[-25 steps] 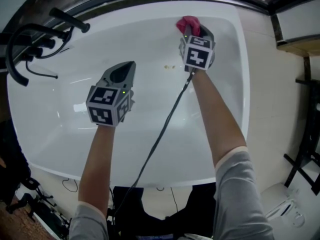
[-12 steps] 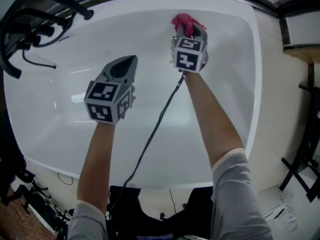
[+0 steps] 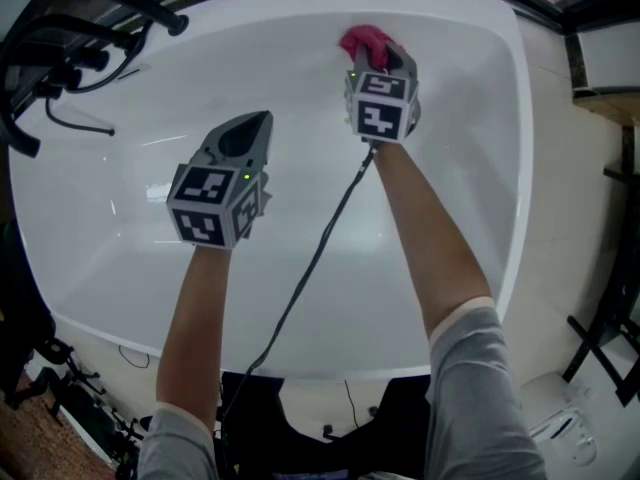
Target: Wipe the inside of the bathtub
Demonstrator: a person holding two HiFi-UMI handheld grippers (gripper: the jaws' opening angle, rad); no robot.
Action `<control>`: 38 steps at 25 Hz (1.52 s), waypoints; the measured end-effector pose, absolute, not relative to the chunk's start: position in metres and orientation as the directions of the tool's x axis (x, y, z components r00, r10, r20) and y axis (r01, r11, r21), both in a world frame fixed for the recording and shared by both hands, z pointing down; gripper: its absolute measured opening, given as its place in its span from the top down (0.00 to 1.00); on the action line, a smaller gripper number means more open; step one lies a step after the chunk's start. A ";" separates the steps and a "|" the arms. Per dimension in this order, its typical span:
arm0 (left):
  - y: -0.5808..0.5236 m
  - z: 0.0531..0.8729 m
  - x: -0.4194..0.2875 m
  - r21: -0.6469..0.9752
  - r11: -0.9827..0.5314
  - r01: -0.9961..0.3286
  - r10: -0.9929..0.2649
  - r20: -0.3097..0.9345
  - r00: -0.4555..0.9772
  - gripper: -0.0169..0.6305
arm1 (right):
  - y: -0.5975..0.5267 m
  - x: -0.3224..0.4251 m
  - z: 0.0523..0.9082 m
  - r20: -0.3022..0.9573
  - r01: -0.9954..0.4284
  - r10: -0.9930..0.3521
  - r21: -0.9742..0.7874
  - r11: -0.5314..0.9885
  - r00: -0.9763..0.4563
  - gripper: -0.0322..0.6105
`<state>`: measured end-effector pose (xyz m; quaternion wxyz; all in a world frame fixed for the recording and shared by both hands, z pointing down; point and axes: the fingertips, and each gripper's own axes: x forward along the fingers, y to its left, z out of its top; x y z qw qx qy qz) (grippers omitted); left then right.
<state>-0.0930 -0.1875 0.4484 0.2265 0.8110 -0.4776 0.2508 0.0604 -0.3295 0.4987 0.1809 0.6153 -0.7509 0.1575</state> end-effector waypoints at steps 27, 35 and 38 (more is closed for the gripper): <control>-0.184 0.481 -0.112 0.113 -0.434 -0.894 -0.689 0.597 0.411 0.96 | -0.315 0.015 0.547 0.420 -0.966 -0.880 0.030 0.256 -0.220 0.81; -0.189 0.487 -0.092 0.139 -0.453 -0.880 -0.693 0.566 0.446 0.96 | -0.321 0.122 0.564 0.434 -0.993 -0.900 0.086 0.084 -0.039 0.81; -0.187 0.492 -0.088 0.148 -0.455 -0.878 -0.691 0.563 0.453 0.96 | -0.321 0.138 0.568 0.429 -0.993 -0.903 0.104 0.050 0.000 0.81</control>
